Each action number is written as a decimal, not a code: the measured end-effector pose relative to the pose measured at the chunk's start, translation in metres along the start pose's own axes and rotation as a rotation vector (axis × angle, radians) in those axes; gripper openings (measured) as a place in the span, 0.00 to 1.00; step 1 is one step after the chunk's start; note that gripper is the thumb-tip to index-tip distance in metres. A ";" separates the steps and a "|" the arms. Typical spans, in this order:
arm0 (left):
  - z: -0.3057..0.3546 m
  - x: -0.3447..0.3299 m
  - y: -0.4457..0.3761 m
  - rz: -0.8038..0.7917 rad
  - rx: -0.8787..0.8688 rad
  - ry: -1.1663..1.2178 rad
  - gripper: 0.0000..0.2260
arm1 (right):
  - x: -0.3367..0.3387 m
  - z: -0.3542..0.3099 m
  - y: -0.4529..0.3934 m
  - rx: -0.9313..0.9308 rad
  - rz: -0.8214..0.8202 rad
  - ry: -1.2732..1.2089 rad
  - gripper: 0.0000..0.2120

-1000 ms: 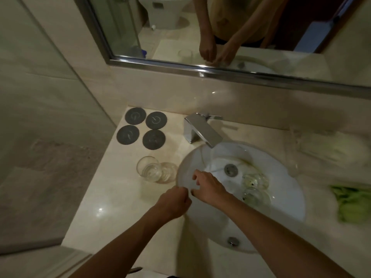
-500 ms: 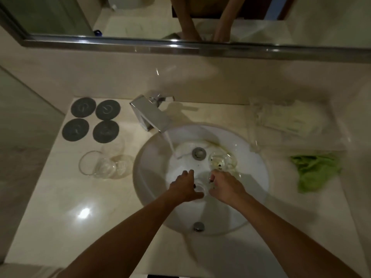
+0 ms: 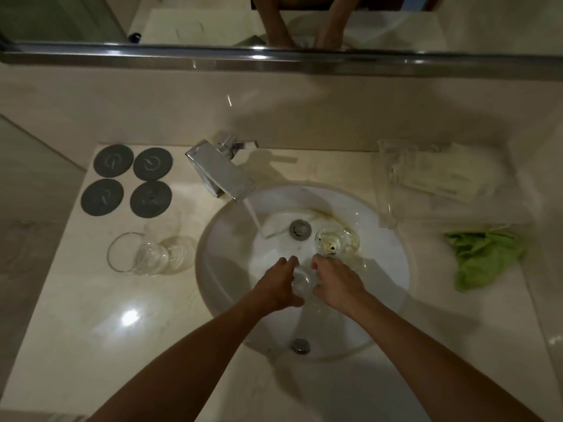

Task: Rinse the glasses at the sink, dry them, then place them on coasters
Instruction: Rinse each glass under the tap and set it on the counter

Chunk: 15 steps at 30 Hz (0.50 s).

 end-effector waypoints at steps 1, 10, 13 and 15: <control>-0.002 0.006 0.001 0.027 0.007 0.022 0.35 | -0.001 -0.003 -0.003 0.014 -0.007 -0.018 0.23; -0.020 0.095 0.008 0.367 0.072 0.312 0.32 | -0.014 -0.063 -0.043 0.148 0.122 -0.379 0.50; -0.024 0.117 0.012 0.427 0.052 0.353 0.32 | -0.008 -0.084 -0.057 0.168 0.278 -0.441 0.45; -0.030 0.128 0.016 0.457 0.052 0.355 0.34 | -0.006 -0.094 -0.064 0.196 0.331 -0.463 0.43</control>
Point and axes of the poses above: each hand's wrist, its own y-axis away from the middle knuckle, its own x-axis out of the back of the hand, z = x × y, the point moved 5 cm from there along -y, towards the middle knuckle, and after that the axes turned 1 degree about -y, right-handed, at the moved point
